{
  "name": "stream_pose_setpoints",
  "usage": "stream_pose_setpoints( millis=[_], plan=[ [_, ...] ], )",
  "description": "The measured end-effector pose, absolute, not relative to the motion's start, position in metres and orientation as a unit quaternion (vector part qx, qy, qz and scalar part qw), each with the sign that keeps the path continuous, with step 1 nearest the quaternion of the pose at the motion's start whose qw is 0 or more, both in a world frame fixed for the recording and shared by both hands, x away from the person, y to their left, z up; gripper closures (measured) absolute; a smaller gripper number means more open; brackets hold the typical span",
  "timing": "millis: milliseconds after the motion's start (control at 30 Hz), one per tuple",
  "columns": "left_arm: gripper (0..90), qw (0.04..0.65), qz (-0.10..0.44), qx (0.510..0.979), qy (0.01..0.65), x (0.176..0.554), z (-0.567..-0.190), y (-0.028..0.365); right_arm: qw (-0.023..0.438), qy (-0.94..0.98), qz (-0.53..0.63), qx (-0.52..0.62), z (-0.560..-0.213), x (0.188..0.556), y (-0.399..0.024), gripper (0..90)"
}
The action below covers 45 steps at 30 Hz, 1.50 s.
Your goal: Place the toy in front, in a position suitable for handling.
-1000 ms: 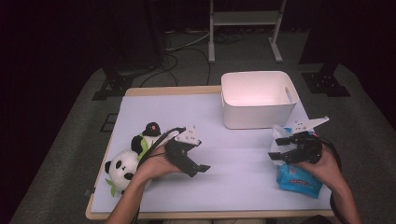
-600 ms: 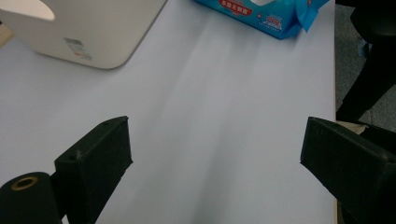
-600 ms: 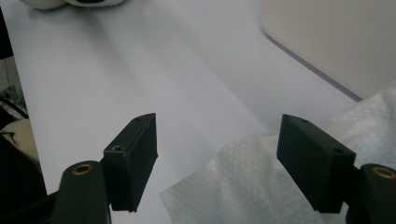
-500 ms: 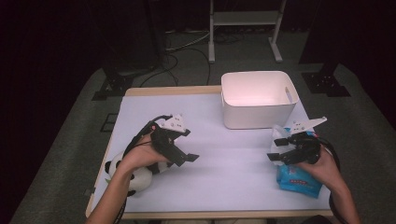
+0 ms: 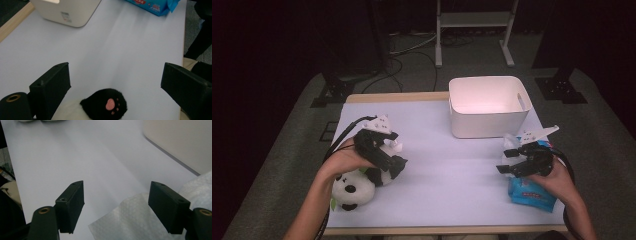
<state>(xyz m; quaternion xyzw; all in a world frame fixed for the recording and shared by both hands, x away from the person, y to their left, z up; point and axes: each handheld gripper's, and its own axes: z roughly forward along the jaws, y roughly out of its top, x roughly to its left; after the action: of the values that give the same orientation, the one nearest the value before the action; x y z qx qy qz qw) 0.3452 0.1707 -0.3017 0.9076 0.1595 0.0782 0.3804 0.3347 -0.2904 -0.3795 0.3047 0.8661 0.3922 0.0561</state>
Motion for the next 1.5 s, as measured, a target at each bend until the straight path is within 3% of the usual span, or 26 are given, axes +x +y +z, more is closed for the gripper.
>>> stream_pose_setpoints(
  millis=[967,1233,1300,1500],
  plan=[
    [13.3,0.357,0.079,0.903,0.226,0.330,-0.309,0.238,0.051,0.872,0.384,0.301,-0.382,0.335,-0.284,27.6],
    [16.3,0.347,0.074,0.903,0.241,0.324,-0.318,0.251,0.050,0.872,0.385,0.300,-0.382,0.335,-0.285,27.7],
    [22.9,0.344,0.071,0.903,0.247,0.322,-0.321,0.257,0.049,0.872,0.383,0.301,-0.383,0.334,-0.285,27.7],
    [23.8,0.338,0.063,0.903,0.257,0.322,-0.326,0.259,0.050,0.873,0.383,0.299,-0.382,0.334,-0.284,27.7]
  ],
)
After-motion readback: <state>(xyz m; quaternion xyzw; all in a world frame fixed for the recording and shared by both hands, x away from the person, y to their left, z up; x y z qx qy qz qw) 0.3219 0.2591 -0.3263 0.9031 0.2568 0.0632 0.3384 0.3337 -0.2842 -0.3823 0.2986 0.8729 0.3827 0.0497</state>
